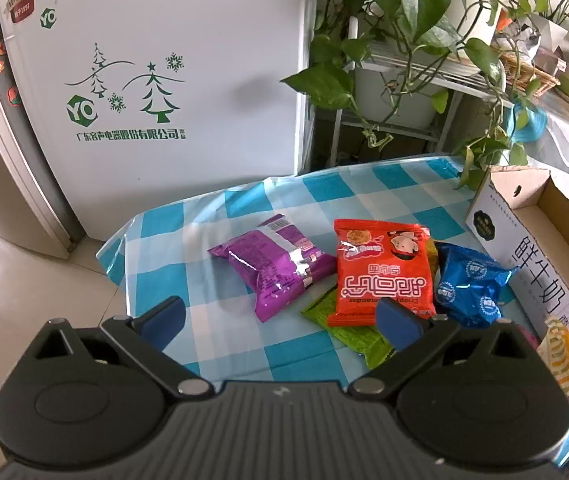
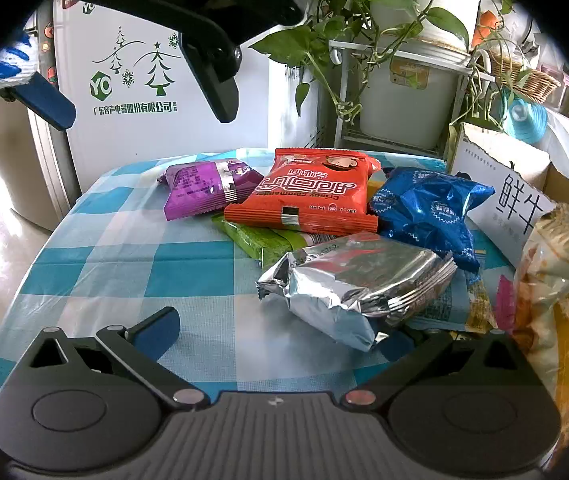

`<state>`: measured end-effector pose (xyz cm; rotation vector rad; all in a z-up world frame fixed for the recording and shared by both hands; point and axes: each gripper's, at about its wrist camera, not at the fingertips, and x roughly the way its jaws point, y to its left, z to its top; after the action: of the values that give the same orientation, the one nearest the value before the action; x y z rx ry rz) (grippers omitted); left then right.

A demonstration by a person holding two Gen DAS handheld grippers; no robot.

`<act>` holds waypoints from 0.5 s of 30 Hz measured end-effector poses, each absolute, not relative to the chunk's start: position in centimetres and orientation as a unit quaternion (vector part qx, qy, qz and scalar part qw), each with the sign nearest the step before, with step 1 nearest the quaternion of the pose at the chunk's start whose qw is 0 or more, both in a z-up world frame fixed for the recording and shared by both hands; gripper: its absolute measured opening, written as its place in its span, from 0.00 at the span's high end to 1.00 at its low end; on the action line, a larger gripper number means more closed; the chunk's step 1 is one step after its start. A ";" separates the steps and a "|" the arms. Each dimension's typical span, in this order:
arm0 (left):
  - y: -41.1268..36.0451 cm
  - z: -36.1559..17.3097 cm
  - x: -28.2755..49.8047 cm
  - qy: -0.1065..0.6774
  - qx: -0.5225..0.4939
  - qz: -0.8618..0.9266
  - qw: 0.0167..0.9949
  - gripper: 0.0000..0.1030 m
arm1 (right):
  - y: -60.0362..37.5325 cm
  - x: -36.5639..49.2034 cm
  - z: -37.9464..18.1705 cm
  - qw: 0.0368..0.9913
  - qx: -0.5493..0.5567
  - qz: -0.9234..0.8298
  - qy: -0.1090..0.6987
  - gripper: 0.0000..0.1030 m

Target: Organize snacks

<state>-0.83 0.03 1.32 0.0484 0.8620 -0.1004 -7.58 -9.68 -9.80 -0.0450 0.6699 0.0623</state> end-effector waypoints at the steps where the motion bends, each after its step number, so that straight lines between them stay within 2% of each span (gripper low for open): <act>1: 0.1 1.4 -0.8 0.417 0.023 -0.049 0.907 0.02 | -9.7 -7.5 -9.8 0.944 -0.022 0.031 0.329 0.00; 15: 0.7 1.6 -0.9 0.418 0.006 -0.047 0.907 0.02 | -9.7 -7.6 -9.8 0.944 -0.022 0.030 0.329 0.00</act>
<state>-0.92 0.66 1.58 0.0114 0.8620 -0.0980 -7.58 -9.70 -9.79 -0.0458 0.6701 0.0621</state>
